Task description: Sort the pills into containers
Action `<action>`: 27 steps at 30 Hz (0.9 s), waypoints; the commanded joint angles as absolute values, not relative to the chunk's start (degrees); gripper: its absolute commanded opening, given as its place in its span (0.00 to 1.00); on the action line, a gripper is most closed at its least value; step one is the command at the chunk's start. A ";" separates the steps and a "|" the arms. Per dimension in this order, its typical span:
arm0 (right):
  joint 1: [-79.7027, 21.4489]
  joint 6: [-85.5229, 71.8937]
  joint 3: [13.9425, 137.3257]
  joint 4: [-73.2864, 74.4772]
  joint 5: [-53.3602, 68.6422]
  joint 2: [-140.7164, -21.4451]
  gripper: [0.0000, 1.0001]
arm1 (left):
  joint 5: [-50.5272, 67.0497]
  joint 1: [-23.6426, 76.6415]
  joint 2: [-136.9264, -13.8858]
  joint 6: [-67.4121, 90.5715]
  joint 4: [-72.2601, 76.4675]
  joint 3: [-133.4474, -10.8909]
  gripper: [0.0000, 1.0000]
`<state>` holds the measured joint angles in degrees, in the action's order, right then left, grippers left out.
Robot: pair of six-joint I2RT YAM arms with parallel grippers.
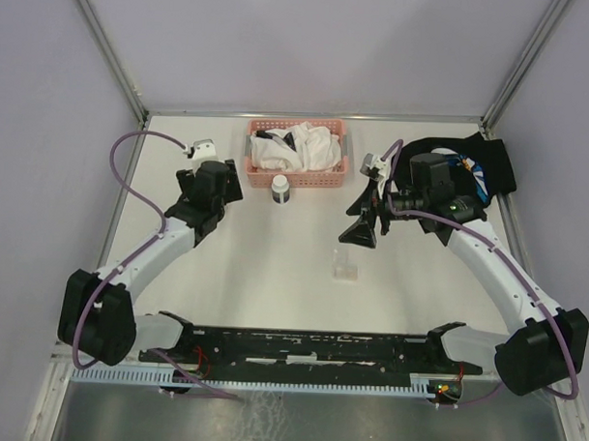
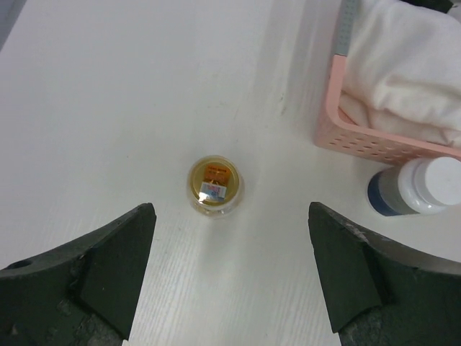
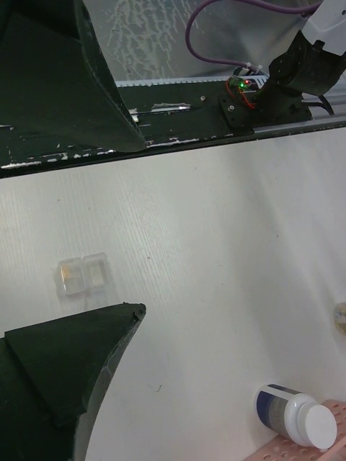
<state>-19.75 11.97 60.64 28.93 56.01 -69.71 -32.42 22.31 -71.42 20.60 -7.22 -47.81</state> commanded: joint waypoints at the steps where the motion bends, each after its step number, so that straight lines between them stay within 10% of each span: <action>1: -19.77 11.51 63.57 28.05 55.64 -69.34 0.93 | -30.28 18.79 -75.57 18.10 -9.06 -52.30 0.93; 27: -19.49 10.06 62.72 27.08 57.56 -71.69 0.93 | -22.38 12.69 -85.27 21.75 -7.05 -54.82 0.59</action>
<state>-19.75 10.68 60.90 29.12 55.70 -71.64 -20.99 12.84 -87.88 20.32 -8.12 -52.47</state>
